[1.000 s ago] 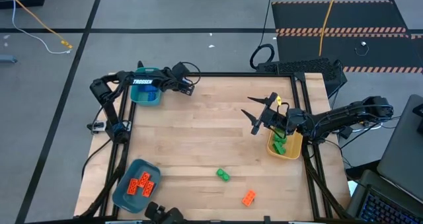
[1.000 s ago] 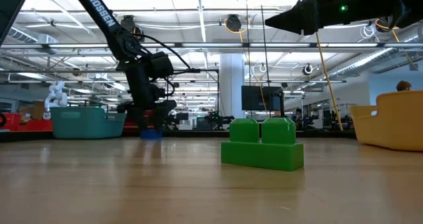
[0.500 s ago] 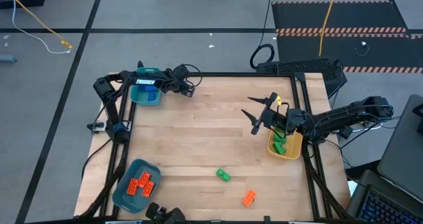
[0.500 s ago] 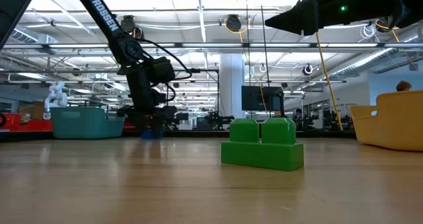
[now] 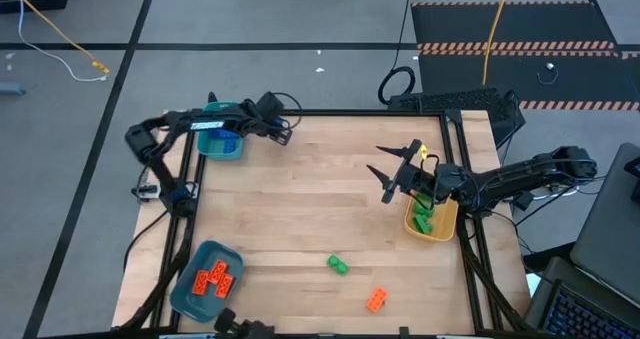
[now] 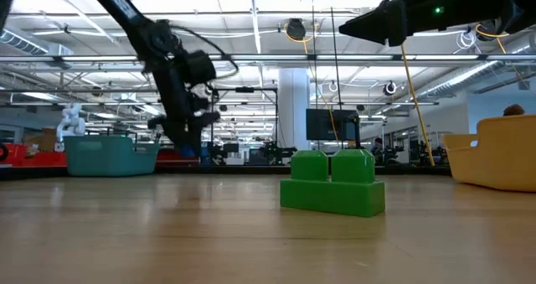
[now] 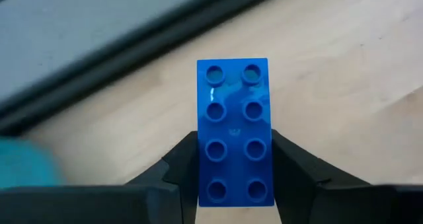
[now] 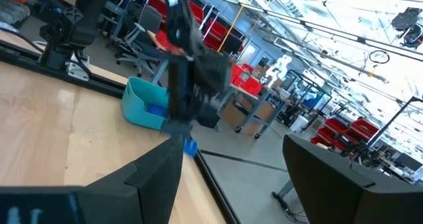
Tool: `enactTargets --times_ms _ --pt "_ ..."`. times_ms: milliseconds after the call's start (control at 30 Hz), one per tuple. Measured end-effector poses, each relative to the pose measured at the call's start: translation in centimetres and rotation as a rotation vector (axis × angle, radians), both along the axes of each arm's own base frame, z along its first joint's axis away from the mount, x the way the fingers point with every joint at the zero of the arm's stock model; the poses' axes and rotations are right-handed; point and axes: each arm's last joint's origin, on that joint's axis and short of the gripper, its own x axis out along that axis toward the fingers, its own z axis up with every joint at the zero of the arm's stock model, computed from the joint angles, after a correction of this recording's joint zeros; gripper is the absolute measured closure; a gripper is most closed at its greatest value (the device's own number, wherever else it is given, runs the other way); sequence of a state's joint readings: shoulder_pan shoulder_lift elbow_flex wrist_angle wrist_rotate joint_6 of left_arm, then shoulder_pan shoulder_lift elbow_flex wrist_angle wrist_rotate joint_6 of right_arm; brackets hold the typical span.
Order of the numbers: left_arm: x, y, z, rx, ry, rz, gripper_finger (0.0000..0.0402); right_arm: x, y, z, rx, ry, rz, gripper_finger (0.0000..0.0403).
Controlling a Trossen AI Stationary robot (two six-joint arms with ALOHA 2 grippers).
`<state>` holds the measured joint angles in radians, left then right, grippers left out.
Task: Sort & place blocks by color
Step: Put the blue game piece into the light blue bin
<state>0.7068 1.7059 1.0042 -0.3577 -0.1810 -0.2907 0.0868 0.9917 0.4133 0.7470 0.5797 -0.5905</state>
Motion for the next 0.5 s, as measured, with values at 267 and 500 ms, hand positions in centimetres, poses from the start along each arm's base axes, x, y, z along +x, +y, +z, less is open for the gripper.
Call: enactTargets --times_ms 267,500 --pt "-4.7 -3.5 7.0 0.122 0.127 0.138 0.0263 -0.5 0.0 0.2 0.006 0.011 -0.001 0.0149" --pt "-7.6 -4.9 8.4 0.092 0.197 0.288 0.0210 -0.6 0.0 0.3 0.025 -0.004 0.003 0.0149"
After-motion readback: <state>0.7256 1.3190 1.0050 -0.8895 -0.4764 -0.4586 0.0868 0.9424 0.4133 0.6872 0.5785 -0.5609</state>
